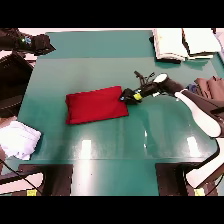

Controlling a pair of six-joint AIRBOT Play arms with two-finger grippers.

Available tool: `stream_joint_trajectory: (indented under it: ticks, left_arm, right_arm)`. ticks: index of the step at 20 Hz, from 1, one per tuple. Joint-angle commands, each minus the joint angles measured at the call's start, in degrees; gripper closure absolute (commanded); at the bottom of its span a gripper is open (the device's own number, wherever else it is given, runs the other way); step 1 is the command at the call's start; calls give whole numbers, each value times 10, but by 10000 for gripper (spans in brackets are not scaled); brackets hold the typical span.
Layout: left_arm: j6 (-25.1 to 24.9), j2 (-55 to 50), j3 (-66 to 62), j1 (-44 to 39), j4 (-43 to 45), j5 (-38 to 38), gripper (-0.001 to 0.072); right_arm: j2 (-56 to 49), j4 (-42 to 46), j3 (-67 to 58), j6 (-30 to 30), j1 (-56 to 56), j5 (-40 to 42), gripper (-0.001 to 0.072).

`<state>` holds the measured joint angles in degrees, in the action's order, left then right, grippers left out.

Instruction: Fold the shirts.

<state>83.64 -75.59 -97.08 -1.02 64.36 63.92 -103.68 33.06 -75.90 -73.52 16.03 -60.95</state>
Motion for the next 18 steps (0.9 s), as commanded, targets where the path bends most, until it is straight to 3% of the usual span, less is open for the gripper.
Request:
stream_joint_trajectory:
  ticks: [1,2,4,5,10,18]
  left_arm:
    - [-1,0,0,0,-5,1,681]
    - [-1,0,0,-1,-7,1,682]
    - [-8,0,0,-20,-2,1,682]
    - [-17,0,0,-37,2,-1,682]
    - [-17,0,0,-120,15,-4,682]
    - [-15,0,0,-175,10,-17,681]
  right_arm:
    - [-55,-35,-51,8,48,24,255]
    - [-66,-33,-75,9,62,28,342]
    - [-73,-23,-107,12,78,38,654]
    - [-71,-11,-120,12,78,43,694]
    - [12,81,-143,7,3,31,694]
    - [195,209,-144,-17,-315,-56,694]
